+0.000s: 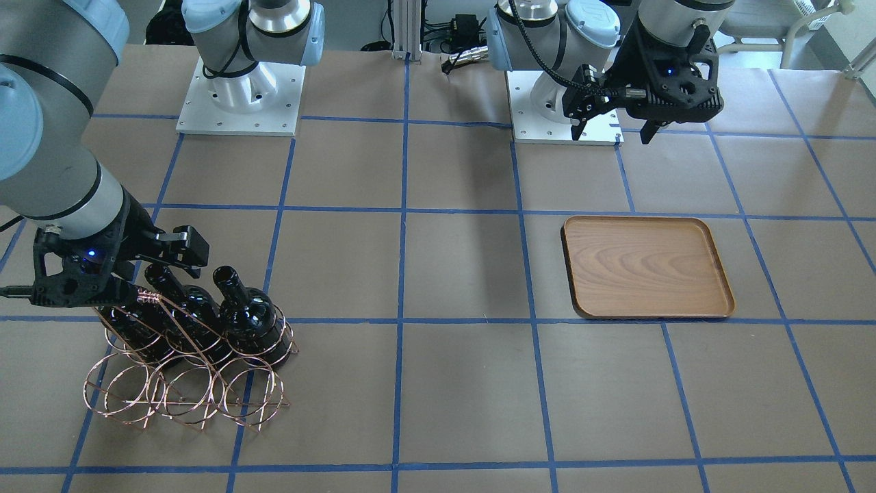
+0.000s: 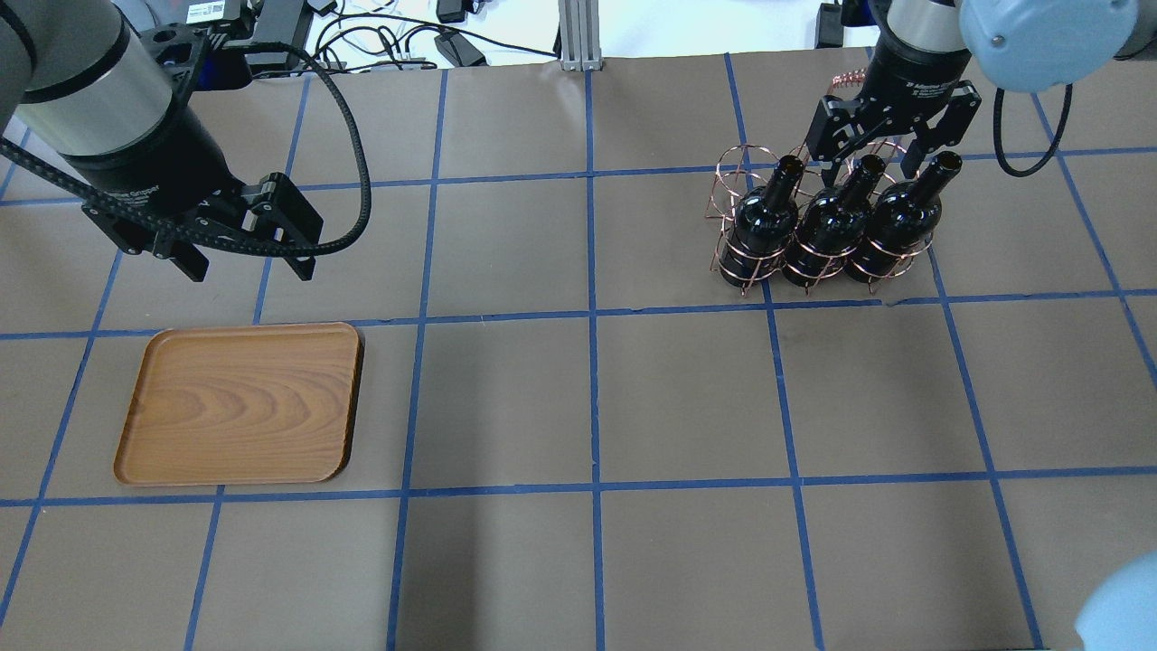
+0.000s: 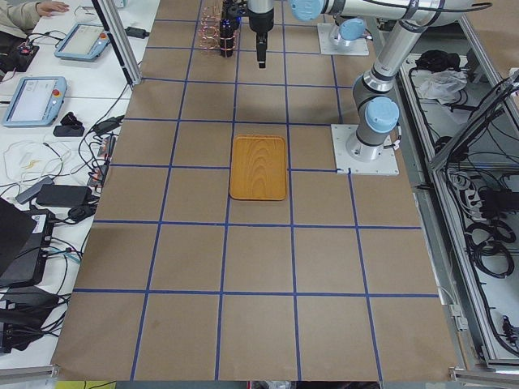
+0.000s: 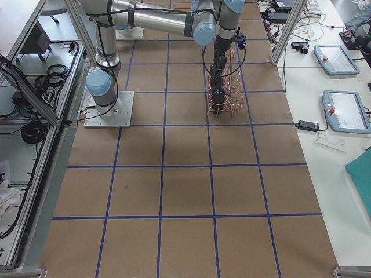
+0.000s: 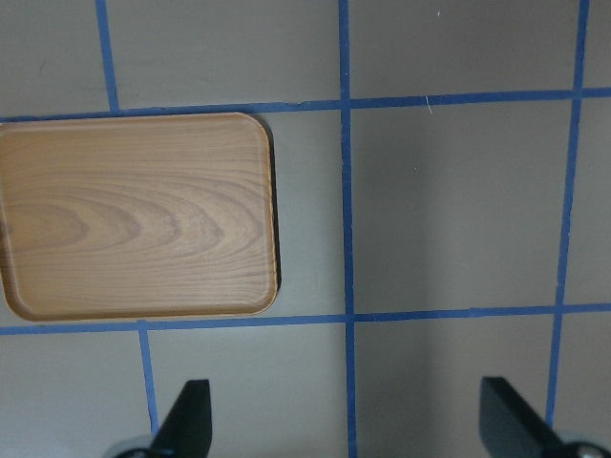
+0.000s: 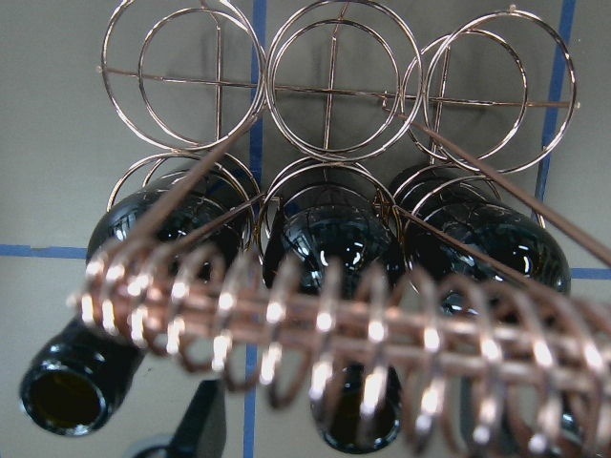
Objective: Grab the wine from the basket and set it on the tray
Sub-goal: 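Lower the right gripper and grasp the middle dark bottle's neck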
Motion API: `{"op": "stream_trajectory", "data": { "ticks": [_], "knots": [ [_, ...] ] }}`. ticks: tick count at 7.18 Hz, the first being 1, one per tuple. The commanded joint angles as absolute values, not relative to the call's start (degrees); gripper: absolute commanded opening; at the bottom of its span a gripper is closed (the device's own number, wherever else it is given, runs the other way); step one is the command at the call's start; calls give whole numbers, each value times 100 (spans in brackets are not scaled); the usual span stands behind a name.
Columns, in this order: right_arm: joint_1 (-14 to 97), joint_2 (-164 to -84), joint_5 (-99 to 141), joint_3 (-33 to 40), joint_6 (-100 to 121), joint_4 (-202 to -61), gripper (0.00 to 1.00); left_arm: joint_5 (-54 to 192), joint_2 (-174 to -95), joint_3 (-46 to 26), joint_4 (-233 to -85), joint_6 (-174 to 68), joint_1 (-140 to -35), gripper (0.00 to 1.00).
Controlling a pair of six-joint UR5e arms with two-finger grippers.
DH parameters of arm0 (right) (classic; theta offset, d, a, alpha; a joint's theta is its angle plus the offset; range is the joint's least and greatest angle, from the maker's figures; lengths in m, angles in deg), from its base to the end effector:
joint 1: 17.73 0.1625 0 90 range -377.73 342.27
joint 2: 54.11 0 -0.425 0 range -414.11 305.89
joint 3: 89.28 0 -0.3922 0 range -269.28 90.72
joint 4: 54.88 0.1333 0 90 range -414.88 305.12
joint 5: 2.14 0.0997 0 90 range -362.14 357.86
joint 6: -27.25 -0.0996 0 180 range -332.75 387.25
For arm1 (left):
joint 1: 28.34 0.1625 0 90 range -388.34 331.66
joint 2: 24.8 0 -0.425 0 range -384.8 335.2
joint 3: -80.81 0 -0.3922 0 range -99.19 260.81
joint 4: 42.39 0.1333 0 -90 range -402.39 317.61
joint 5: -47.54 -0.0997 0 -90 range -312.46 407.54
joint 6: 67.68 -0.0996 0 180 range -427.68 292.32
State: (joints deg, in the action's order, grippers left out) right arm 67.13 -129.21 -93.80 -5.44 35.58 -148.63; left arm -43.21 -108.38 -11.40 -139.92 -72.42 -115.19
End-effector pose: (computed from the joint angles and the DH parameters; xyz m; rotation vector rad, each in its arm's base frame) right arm 0.0772 -0.5969 0.4058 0.0888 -3.1186 -0.1403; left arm -0.1078 -0.4440 0.5084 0.0440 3.1309 0.0919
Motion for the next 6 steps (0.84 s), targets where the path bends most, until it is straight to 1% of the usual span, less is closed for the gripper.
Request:
{"op": "stream_trajectory", "data": {
  "ticks": [1,2,3,4,5,6],
  "knots": [
    [6709,-12943,-9250,-194,3517,-15093,82,-4325,-10838,-1147,-13986,-7242,-11517,100],
    [6709,-12952,-9240,-131,3508,-15251,63,-4317,-10838,-1165,-13986,-7242,-11517,100],
    [6709,-12952,-9293,-130,3525,-15279,56,-4308,-10838,-1182,-13986,-7242,-11517,100],
    [6709,-12952,-9311,-130,3508,-15314,56,-4308,-10838,-1183,-13986,-7242,-11517,100],
    [6709,-12961,-9311,-130,3508,-15332,42,-4316,-10838,-1183,-13986,-7251,-11517,100],
    [6709,-12969,-9311,-130,3464,-15393,5,-4316,-10838,-1191,-13986,-7251,-11517,100]
  ]
}}
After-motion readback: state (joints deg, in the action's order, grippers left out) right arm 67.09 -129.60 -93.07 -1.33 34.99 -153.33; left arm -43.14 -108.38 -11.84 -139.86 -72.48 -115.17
